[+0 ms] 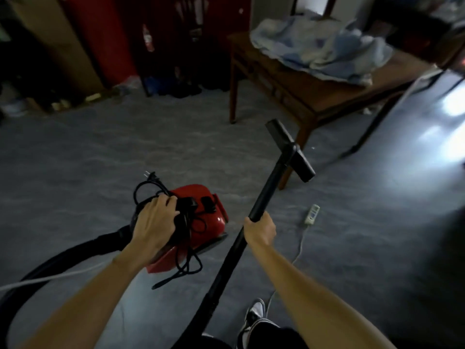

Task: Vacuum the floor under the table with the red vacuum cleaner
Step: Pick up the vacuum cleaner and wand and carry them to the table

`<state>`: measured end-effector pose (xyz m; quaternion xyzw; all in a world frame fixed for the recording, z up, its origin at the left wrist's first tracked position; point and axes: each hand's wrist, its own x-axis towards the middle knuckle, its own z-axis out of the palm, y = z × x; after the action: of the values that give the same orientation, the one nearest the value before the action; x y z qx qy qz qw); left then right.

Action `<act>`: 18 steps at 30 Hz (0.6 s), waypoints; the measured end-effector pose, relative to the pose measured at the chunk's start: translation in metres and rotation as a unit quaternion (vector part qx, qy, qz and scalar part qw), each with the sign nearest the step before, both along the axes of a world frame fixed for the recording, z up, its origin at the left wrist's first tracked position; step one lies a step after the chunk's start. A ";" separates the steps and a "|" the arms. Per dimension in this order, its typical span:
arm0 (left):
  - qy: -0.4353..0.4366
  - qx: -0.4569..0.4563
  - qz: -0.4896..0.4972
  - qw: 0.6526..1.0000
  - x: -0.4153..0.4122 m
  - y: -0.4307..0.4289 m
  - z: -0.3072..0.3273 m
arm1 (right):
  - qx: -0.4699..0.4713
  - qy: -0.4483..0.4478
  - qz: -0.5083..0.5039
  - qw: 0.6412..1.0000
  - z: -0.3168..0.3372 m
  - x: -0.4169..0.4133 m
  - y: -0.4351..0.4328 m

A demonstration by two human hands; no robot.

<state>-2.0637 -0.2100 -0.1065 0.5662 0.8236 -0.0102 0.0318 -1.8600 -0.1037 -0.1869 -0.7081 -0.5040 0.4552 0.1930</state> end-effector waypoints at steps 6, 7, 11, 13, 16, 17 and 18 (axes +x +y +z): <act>-0.012 0.004 -0.122 0.992 0.102 0.147 -0.002 | -0.025 -0.009 -0.125 0.992 0.007 0.111 0.093; -0.013 0.007 -0.142 0.990 0.118 0.169 0.001 | -0.026 -0.006 -0.145 0.989 0.013 0.128 0.106; -0.005 0.010 -0.225 0.974 0.174 0.254 0.014 | -0.008 0.015 -0.223 0.975 0.027 0.187 0.157; -0.002 0.010 -0.258 0.966 0.199 0.289 0.014 | -0.001 0.010 -0.261 0.965 0.028 0.214 0.177; -0.018 0.018 -0.294 0.956 0.235 0.338 0.008 | 0.007 -0.001 -0.302 0.953 0.026 0.246 0.210; -0.029 0.019 -0.305 0.952 0.246 0.354 0.005 | 0.011 -0.001 -0.311 0.950 0.025 0.255 0.222; -0.036 0.020 -0.314 0.948 0.256 0.370 0.001 | 0.011 -0.001 -0.318 0.948 0.023 0.262 0.234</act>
<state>-1.8082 0.1601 -0.1057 0.7968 0.6023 0.0166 0.0453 -1.5975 0.1299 -0.1638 -0.8300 -0.2583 0.3637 0.3348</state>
